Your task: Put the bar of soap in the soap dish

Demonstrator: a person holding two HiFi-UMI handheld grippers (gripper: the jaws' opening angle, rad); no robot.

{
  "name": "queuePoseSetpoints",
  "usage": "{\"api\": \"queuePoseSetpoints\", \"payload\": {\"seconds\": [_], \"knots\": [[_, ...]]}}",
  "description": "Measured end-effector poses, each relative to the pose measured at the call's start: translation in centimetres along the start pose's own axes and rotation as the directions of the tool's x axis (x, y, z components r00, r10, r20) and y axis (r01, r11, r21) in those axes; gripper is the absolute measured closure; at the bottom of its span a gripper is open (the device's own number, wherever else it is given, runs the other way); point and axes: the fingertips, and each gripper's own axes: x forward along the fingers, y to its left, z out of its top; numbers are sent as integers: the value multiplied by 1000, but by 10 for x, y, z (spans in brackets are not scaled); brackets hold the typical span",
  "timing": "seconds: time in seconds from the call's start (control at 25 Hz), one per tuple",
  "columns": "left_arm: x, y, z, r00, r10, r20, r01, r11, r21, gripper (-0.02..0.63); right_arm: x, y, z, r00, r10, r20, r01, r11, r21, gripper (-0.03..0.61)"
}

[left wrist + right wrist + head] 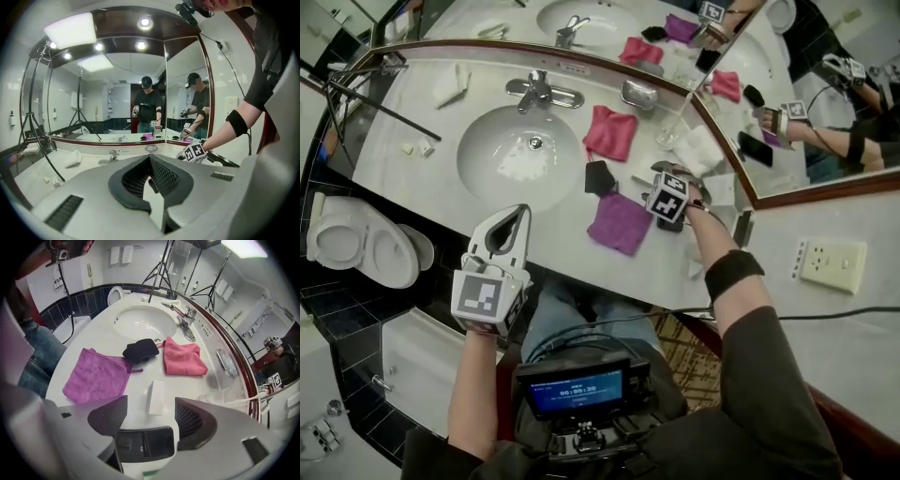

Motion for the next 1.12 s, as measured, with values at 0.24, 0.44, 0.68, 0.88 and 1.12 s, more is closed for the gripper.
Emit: {"api": "queuePoseSetpoints", "payload": {"seconds": [0.24, 0.44, 0.68, 0.88, 1.12], "knots": [[1, -2, -7, 1000, 15, -22, -15, 1000, 9, 609, 22, -2, -2, 999, 35, -10, -35, 999, 6, 272], [-6, 13, -22, 998, 54, -36, -51, 997, 63, 609, 34, -1, 1, 998, 60, -18, -60, 998, 8, 289], [-10, 21, -22, 996, 78, -42, -76, 995, 63, 609, 40, -12, 4, 999, 23, -28, -21, 999, 44, 446], [-7, 16, -17, 997, 69, -42, -68, 998, 8, 609, 33, -14, 13, 1000, 7, 20, -9, 998, 66, 449], [-4, 26, -22, 997, 70, -26, -69, 996, 52, 609, 12, -22, 33, 992, -31, 120, 18, 995, 103, 449]]}}
